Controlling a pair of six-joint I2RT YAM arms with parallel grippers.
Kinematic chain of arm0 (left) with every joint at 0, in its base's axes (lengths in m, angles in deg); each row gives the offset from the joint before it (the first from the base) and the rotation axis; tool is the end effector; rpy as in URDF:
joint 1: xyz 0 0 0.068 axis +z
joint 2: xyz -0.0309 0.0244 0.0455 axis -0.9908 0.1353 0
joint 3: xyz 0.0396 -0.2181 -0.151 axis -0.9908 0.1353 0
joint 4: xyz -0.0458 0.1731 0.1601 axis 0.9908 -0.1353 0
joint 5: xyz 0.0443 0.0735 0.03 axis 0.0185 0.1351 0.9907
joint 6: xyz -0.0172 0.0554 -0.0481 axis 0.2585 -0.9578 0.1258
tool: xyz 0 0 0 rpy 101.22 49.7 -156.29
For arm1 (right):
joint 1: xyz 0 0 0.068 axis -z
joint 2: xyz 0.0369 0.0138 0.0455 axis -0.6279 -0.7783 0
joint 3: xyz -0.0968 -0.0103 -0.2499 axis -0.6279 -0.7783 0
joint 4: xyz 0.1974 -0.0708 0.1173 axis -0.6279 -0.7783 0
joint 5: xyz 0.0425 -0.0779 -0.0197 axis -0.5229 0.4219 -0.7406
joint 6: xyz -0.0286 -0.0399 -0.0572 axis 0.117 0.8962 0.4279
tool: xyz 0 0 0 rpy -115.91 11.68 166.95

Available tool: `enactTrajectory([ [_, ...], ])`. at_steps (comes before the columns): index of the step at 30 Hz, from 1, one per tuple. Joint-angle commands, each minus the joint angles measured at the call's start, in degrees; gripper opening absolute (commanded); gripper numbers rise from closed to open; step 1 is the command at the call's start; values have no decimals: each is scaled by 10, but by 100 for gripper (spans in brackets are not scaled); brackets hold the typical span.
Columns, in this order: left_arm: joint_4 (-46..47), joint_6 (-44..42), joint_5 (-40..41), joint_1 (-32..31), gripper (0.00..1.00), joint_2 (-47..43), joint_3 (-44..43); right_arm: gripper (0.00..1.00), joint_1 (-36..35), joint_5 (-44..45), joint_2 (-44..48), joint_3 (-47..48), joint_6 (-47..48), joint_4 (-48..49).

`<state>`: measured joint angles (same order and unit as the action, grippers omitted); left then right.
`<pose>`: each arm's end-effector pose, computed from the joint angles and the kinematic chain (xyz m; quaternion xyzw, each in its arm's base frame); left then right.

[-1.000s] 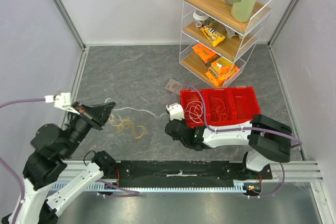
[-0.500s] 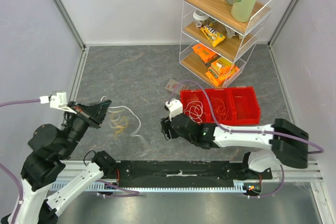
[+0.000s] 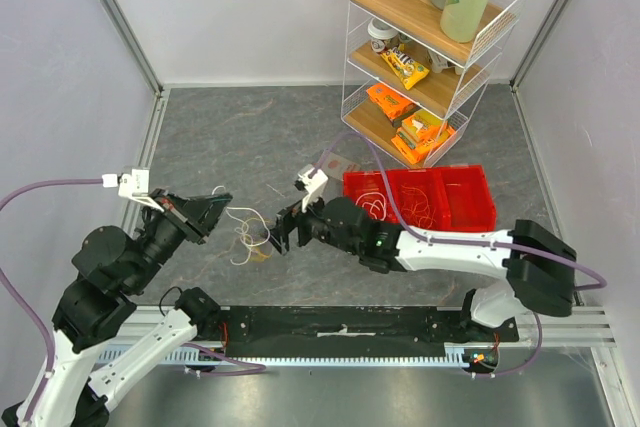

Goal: Untangle the cables

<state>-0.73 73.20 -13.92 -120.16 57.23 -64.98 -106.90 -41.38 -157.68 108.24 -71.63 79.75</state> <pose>0.0517 -0.0280 0.3879 -0.0446 0.7107 -0.3800 0.5904 0.1368 0.3121 0.2684 -0.2080 0.7474 0.4319 0.4600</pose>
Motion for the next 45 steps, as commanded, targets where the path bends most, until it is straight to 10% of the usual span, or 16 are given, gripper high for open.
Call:
enactTrajectory([
  [1, 51, 27, -55, 3, 2, 22, 8, 96, -1, -38, -50, 89, 11, 50],
  [11, 79, 14, -85, 4, 2, 41, 0, 74, -1, -195, -163, 58, -110, 266],
  [15, 84, 10, -98, 4, 2, 44, -8, 49, -1, -204, -217, 47, -149, 286],
  [26, 106, -51, -55, 4, 2, 82, -150, 0, 12, 74, -226, 76, -97, -71],
  [34, 129, -51, -38, 4, 2, 106, -134, 29, 29, 107, -87, 13, -61, -109],
  [39, 155, -46, -33, 4, 2, 118, -116, 77, 38, -19, 23, -107, 0, 84],
  [45, 161, -37, -53, 4, 2, 129, -115, 89, 35, -152, 18, -90, 48, 151],
])
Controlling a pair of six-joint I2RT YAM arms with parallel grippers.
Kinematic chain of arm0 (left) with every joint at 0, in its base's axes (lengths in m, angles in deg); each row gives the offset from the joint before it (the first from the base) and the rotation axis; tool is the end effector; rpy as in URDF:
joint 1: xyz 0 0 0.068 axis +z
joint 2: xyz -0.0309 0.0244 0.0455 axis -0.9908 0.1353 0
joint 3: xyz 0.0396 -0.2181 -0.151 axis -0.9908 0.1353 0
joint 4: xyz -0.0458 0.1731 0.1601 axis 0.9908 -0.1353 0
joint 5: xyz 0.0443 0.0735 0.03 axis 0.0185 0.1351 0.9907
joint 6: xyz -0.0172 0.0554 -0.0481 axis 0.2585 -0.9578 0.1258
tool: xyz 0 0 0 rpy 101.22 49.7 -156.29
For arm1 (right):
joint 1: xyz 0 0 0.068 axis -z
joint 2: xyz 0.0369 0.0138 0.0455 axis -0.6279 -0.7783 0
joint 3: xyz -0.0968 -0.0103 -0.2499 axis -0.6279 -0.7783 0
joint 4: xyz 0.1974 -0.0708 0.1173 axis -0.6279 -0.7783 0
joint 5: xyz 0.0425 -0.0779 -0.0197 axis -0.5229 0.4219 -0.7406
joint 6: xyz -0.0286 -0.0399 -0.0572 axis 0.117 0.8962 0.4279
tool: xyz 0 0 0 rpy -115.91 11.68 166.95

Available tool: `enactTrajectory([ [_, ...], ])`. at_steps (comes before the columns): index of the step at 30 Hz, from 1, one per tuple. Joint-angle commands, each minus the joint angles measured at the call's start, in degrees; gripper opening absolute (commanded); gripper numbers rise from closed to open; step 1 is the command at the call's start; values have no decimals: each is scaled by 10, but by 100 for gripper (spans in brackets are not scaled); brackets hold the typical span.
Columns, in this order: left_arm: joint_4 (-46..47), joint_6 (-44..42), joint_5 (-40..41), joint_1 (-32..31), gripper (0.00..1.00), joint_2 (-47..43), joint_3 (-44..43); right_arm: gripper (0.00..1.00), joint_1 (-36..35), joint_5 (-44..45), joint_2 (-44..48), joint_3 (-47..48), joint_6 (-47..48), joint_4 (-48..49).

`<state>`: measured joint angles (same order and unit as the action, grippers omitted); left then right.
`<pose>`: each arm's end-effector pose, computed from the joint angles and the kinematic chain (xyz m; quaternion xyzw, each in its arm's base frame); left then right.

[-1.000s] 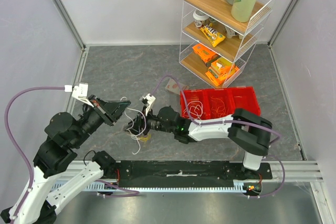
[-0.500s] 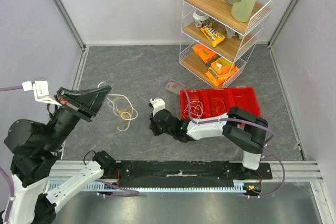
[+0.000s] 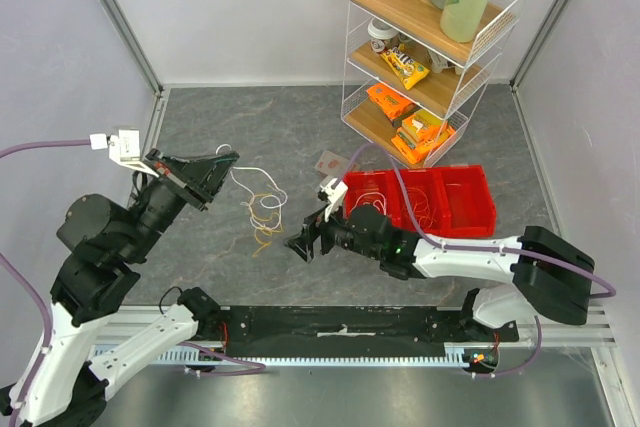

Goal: Untangle the cables

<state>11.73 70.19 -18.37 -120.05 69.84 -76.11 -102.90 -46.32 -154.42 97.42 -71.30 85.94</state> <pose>0.0722 -0.0499 0.4607 -0.0045 0.6419 -0.4270 0.6368 0.1418 0.2805 0.2349 -0.2130 0.7544 0.4314 0.4466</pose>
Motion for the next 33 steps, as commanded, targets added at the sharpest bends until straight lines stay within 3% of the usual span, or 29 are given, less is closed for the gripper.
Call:
enactTrajectory([
  [1, 35, -4, -10, 3, 2, 1, -3, 89, -6, -104, -19, 24, 40, 98],
  [7, 30, 5, -17, 3, 2, -6, -3, 83, -6, -125, -29, 36, 7, 138],
  [12, 28, 7, -19, 2, 2, -10, -3, 83, -4, -121, -3, 3, -34, 171],
  [16, 29, 11, -23, 3, 2, -9, 3, 82, -2, -56, 20, 27, -66, 91],
  [24, 30, 17, -26, 2, 2, -14, 6, 63, 6, 12, 62, 67, -92, -13],
  [33, 34, 30, -41, 3, 2, -14, 10, 52, -3, -57, -28, 132, -93, -14],
])
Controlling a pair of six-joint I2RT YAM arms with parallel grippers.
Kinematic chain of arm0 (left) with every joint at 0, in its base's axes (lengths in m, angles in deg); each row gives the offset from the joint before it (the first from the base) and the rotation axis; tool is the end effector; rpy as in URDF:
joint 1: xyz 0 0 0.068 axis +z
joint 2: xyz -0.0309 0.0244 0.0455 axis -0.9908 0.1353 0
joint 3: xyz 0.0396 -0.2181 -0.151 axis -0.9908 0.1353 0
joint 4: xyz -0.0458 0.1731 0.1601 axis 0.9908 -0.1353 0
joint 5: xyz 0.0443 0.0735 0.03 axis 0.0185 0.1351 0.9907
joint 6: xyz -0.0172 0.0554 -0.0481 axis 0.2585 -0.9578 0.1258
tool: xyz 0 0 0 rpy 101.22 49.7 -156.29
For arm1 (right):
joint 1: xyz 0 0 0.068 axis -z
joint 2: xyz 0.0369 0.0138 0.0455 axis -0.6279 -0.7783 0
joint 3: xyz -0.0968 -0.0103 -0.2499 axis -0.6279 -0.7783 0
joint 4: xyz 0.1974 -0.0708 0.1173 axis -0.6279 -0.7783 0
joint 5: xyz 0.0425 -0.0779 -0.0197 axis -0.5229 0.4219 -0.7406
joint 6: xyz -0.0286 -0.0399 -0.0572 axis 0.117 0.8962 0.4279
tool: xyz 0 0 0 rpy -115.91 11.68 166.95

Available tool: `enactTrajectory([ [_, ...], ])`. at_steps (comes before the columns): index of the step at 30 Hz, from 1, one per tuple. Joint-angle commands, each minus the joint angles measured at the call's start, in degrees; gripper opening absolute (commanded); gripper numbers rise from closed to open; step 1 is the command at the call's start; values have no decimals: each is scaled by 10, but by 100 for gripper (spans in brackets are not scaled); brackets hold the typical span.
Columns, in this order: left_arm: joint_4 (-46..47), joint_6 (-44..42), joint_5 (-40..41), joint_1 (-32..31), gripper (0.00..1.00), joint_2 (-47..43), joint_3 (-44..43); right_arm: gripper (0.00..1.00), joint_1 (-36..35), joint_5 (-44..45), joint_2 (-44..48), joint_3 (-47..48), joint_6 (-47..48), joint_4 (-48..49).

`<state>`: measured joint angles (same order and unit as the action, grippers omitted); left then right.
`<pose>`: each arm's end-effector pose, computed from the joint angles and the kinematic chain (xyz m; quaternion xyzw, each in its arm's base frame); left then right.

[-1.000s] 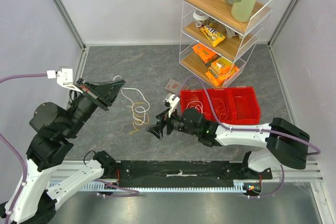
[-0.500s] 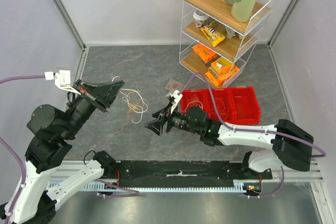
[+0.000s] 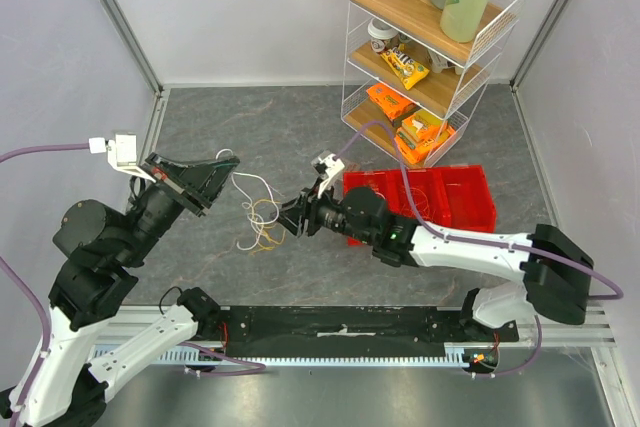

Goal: Untangle the cables

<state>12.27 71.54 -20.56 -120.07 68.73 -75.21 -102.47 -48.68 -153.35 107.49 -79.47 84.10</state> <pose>0.0678 -0.0497 0.4589 0.0025 0.6367 -0.4473 0.6281 0.1481 0.2936 0.2978 -0.1554 0.7145 0.5190 0.4428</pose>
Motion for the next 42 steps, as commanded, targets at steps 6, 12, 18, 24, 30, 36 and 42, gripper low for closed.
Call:
enactTrajectory([
  [6, 29, 19, -19, 3, 2, -3, 3, 52, -12, -27, -56, 24, -14, 25],
  [12, 28, 14, -16, 3, 2, -7, 6, 63, -12, 54, -14, 12, 7, -44],
  [18, 30, 14, -17, 3, 2, -6, 9, 65, -12, 76, 46, -44, -1, -16],
  [24, 33, 16, -19, 3, 2, -5, 10, 64, -12, 59, 87, -54, 4, -9],
  [30, 39, 23, -19, 3, 2, -3, 14, 61, -27, 9, 66, -51, 0, 33],
  [36, 37, 23, -19, 3, 2, -4, 11, 60, -48, 17, 38, -36, 15, 42],
  [42, 36, 24, -35, 3, 2, -4, 8, 60, -50, 78, 27, -18, 13, -4],
])
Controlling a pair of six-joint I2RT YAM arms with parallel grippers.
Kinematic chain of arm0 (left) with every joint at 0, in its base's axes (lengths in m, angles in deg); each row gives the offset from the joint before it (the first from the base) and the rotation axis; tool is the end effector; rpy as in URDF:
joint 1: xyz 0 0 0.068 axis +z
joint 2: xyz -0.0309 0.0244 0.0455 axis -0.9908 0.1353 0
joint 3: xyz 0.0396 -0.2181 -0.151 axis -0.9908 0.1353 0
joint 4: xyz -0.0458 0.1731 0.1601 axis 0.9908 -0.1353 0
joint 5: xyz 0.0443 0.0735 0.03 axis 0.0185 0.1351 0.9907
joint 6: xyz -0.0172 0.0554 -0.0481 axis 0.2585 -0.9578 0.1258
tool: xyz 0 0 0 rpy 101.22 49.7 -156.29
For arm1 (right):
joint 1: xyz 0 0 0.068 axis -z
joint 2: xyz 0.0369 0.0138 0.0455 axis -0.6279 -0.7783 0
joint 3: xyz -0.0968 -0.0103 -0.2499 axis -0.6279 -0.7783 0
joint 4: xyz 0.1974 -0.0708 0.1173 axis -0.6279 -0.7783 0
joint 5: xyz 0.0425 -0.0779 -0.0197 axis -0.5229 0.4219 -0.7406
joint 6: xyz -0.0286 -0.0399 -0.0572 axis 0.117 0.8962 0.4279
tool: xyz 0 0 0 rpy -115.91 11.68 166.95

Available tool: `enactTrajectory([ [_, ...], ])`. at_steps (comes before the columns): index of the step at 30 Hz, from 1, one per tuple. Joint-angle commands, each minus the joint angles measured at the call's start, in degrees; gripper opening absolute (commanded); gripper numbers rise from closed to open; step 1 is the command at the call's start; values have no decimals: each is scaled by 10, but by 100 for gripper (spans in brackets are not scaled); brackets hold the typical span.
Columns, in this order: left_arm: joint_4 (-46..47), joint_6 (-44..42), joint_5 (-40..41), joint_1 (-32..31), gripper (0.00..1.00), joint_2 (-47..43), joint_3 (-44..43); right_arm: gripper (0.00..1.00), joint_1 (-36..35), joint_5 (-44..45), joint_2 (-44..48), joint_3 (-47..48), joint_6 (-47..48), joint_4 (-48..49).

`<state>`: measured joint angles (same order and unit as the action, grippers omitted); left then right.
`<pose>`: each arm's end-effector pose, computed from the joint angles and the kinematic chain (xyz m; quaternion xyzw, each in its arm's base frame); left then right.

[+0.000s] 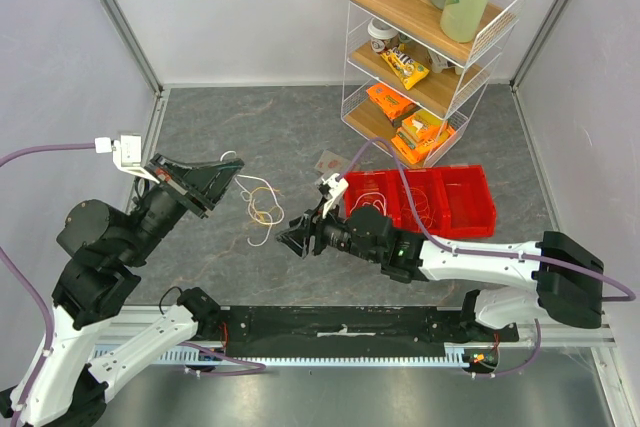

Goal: Untangle the cables

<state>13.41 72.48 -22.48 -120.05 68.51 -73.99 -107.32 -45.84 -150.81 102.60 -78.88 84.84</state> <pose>0.0685 -0.0529 0.4558 0.0101 0.6357 -0.4614 0.6188 0.1204 0.2906 0.2824 -0.1757 0.7194 0.5153 0.4313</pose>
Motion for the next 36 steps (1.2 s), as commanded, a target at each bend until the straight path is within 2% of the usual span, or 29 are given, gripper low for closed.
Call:
enactTrajectory([
  [1, 25, 15, -16, 3, 2, -3, -4, 61, 0, 60, 5, 28, 2, -14],
  [17, 24, 21, -26, 3, 2, -5, -7, 62, 0, 65, -18, 58, 23, 4],
  [21, 25, 23, -28, 3, 2, -4, -7, 63, 0, 93, -15, 62, 25, -19],
  [25, 30, 26, -34, 3, 2, 0, -6, 61, 0, 70, -47, 82, 33, -17],
  [27, 30, 27, -35, 3, 2, 1, -10, 57, 1, 73, -72, 89, 32, -19],
  [29, 29, 26, -36, 3, 2, 1, -14, 45, 0, 79, -87, 92, 30, -15],
  [33, 17, 8, -28, 3, 2, 5, -47, 5, 2, 143, -121, 97, 20, -40],
  [34, 10, 0, -23, 2, 2, 7, -62, 0, 5, 161, -132, 98, 13, -55],
  [36, -1, -15, -15, 3, 2, 9, -109, 0, 21, 188, -162, 94, -12, -81],
])
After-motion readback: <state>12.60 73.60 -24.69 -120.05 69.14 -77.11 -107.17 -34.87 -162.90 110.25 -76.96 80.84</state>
